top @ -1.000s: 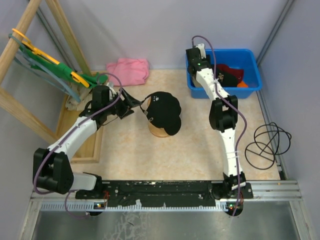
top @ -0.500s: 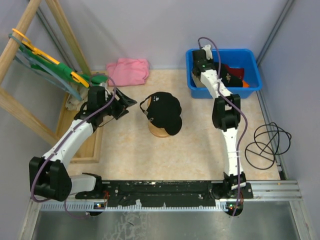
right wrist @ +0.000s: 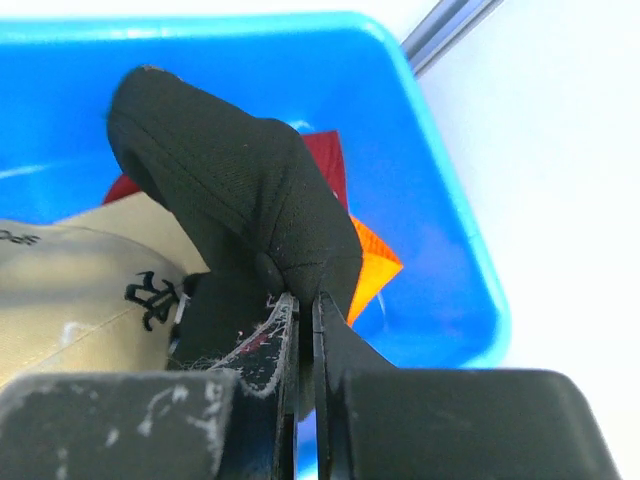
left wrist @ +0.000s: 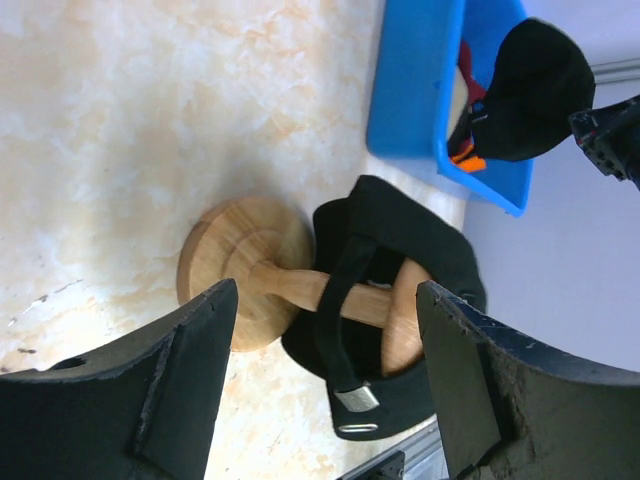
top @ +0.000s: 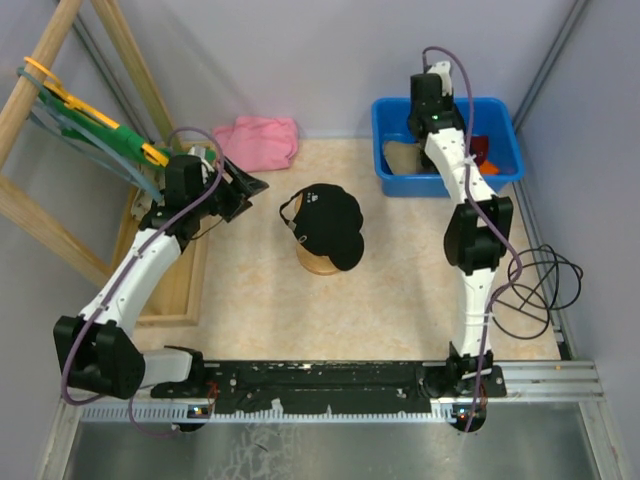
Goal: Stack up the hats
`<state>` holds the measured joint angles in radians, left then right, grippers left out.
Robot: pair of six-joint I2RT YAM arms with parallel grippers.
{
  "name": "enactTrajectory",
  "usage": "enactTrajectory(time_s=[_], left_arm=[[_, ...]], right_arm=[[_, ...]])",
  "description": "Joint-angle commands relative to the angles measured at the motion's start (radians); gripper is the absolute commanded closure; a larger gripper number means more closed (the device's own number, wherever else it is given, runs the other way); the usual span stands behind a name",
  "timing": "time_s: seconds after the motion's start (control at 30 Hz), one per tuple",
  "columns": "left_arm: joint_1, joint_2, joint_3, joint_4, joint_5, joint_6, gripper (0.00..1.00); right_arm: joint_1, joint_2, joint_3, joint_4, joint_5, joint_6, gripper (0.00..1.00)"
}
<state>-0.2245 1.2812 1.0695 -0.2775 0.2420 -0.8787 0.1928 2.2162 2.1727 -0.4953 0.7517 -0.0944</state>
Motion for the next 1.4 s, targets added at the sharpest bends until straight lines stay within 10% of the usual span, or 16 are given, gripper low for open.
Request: enactTrajectory(time_s=[0.0,0.67,0.9,1.37], left_arm=[[0.004,0.006,0.090,-0.023,0.044,0.041,0.22],[-0.036,0.103,0.371,0.237,0.415,-0.073,0.20],[-0.123,0.207,0.540,0.207,0.406,0.034,0.17],[-0.297,0.252,0.559,0.359,0.292,-0.014,0.13]], right_arm=[[-0.011,-0.183,0.021,-0.006,-0.089,0.036,1.00],[0.037,-0.549,0.058,-0.197,-0.751,0.334,1.00],[0.063,-0.676,0.022,-0.179,-1.061,0.484,1.00],[0.130,-0.770,-0.068,-0.133,-1.174,0.618,1.00]])
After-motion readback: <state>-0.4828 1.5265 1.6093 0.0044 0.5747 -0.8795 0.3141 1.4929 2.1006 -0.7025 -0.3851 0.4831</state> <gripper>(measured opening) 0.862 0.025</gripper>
